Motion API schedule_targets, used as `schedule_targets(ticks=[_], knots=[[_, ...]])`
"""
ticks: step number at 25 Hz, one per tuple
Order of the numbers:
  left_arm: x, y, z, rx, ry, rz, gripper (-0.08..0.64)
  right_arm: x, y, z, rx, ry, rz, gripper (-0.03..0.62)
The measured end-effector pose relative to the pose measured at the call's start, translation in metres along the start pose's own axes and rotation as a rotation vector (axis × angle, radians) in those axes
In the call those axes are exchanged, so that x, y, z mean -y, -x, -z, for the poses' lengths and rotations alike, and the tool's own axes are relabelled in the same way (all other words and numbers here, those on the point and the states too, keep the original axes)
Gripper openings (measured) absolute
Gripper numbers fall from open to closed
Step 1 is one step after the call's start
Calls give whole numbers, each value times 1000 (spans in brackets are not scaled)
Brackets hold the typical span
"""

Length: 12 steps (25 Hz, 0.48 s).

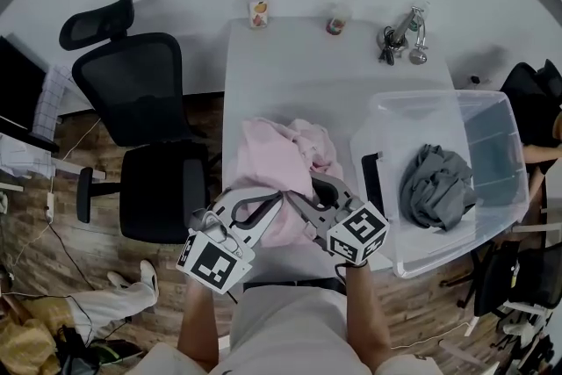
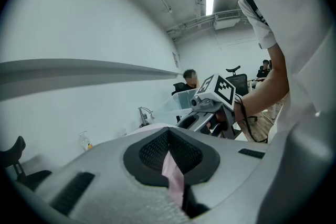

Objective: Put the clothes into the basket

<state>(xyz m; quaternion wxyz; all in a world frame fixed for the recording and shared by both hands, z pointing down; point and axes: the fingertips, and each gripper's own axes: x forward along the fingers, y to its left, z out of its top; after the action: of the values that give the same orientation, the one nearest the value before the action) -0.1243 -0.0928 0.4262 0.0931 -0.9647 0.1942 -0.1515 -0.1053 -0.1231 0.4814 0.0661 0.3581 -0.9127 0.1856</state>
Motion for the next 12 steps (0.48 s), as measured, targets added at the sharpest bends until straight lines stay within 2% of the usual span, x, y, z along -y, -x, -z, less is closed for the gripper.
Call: schedule_targets(ticks=[12], knots=[[0,-6,-73,75,-110,18,5,-5,42,-77,154,71,28,141]])
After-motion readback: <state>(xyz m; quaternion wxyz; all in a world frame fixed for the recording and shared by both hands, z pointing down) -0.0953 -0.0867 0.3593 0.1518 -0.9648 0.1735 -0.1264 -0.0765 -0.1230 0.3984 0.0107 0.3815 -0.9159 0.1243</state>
